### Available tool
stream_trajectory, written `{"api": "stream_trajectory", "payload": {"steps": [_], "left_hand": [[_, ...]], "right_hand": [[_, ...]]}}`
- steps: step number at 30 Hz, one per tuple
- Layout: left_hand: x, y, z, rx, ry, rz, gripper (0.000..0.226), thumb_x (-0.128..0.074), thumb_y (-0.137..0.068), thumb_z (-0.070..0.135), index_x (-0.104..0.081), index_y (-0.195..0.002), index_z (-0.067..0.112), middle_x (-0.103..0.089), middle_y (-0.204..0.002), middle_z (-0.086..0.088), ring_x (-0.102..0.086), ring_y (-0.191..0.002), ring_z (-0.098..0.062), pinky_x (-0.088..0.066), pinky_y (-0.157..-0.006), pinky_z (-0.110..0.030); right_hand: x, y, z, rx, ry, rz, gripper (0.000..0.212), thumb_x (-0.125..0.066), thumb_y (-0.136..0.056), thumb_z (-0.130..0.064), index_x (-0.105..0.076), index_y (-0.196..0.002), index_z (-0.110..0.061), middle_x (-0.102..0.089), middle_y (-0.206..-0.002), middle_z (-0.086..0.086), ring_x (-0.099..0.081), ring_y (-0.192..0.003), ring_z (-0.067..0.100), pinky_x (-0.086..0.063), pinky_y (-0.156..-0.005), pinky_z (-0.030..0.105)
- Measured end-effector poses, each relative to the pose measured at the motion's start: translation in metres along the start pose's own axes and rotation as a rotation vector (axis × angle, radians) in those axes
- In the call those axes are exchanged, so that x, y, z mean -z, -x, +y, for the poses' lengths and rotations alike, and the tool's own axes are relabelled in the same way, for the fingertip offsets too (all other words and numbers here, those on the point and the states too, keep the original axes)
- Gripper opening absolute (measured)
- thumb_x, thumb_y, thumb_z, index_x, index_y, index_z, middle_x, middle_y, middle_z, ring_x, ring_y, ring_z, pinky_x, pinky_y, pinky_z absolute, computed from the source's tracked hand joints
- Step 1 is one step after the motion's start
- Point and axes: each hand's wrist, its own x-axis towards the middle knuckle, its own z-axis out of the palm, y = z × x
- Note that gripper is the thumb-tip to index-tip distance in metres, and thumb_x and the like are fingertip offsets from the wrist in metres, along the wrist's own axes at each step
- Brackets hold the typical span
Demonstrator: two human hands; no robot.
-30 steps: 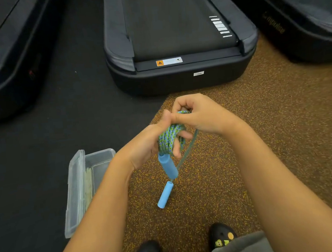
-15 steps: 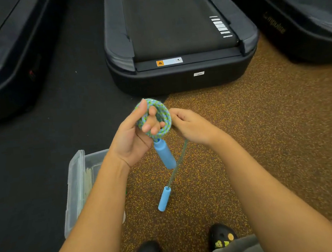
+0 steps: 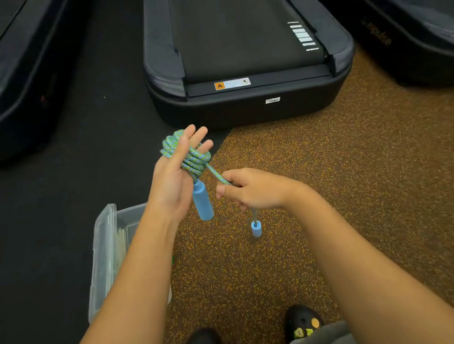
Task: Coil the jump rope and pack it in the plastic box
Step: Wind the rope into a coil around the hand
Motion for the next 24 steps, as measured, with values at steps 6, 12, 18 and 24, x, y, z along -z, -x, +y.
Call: {"api": "stream_trajectory", "payload": {"steps": [6,12,18,24], "left_hand": [[-0.006,0.005,-0.008,-0.007,-0.445,-0.014,0.041,-0.047,-0.094,0.012,-0.043,-0.135,0.014,-0.053,-0.133,-0.001,-0.057,-0.114,-0.012,-0.043,-0.102,-0.027],[-0.001,0.007,-0.017,0.061,-0.674,-0.187,0.025,-0.051,-0.090,0.030,-0.058,-0.113,0.038,-0.061,-0.127,0.000,-0.056,-0.118,-0.011,-0.037,-0.109,-0.041],[-0.005,0.010,-0.012,0.201,-0.624,-0.402,0.066,-0.032,-0.089,0.052,-0.064,-0.083,-0.005,-0.064,-0.059,-0.003,-0.065,-0.069,-0.019,-0.046,-0.090,-0.041],[-0.010,0.018,-0.001,0.265,-0.444,-0.508,0.037,-0.043,-0.087,0.037,-0.067,-0.072,0.013,-0.046,-0.041,0.005,-0.054,-0.047,-0.012,-0.050,-0.070,-0.023]], "right_hand": [[0.013,0.010,-0.012,-0.002,0.048,-0.044,0.018,-0.047,-0.094,-0.020,-0.060,-0.102,-0.010,-0.053,-0.064,-0.007,-0.054,-0.058,0.007,-0.044,-0.056,0.013],[0.032,0.019,-0.015,0.066,0.211,0.117,0.013,-0.054,-0.090,-0.029,-0.064,-0.087,-0.023,-0.053,-0.058,-0.010,-0.047,-0.053,-0.002,-0.034,-0.055,0.019],[0.039,0.020,-0.010,0.130,0.078,0.288,0.011,-0.062,-0.085,-0.029,-0.061,-0.075,-0.026,-0.052,-0.057,-0.013,-0.045,-0.051,-0.006,-0.033,-0.053,0.012],[0.037,0.014,-0.006,0.196,-0.158,0.374,0.014,-0.063,-0.084,-0.029,-0.060,-0.080,-0.016,-0.052,-0.067,0.001,-0.044,-0.064,0.013,-0.038,-0.063,0.031]]}}
